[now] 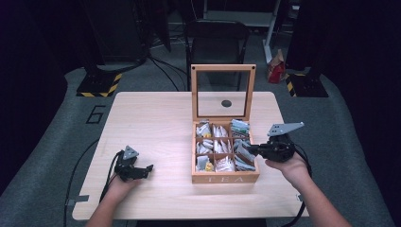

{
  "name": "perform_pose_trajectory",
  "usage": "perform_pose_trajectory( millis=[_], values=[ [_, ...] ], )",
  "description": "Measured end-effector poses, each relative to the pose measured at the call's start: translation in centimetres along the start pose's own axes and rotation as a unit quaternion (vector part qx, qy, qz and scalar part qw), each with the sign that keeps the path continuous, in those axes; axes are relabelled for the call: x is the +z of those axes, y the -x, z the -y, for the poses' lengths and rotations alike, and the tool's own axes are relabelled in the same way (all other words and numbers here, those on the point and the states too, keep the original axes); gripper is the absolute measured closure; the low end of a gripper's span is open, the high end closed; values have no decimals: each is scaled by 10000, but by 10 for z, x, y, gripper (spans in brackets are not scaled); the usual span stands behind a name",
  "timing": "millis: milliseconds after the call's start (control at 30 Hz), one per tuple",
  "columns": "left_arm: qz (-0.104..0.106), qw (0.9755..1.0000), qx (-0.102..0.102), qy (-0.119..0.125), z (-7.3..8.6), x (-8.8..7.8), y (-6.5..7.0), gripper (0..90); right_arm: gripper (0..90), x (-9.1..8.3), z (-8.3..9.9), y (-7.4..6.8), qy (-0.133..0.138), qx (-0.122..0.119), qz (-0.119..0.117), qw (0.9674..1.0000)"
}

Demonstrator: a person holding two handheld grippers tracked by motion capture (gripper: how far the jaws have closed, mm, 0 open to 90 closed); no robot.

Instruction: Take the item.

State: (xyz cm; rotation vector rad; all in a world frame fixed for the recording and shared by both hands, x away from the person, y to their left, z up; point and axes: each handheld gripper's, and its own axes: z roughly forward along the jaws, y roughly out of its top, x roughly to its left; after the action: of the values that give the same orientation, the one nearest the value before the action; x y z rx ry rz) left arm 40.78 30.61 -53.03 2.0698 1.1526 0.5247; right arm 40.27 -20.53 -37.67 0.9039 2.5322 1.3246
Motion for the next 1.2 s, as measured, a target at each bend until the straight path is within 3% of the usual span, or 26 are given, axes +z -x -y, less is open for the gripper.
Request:
perform_pose_trajectory(
  millis=[333,867,1200],
  values=[
    [-1,10000,9,-8,0,0,0,95,895,-4,-1,2,75,47,20,10000],
    [3,10000,2,-4,0,0,0,95,895,-26,6,16,184,221,365,9989],
    [4,10000,3,-5,0,0,0,95,895,-30,11,23,246,263,531,9979]
  ],
)
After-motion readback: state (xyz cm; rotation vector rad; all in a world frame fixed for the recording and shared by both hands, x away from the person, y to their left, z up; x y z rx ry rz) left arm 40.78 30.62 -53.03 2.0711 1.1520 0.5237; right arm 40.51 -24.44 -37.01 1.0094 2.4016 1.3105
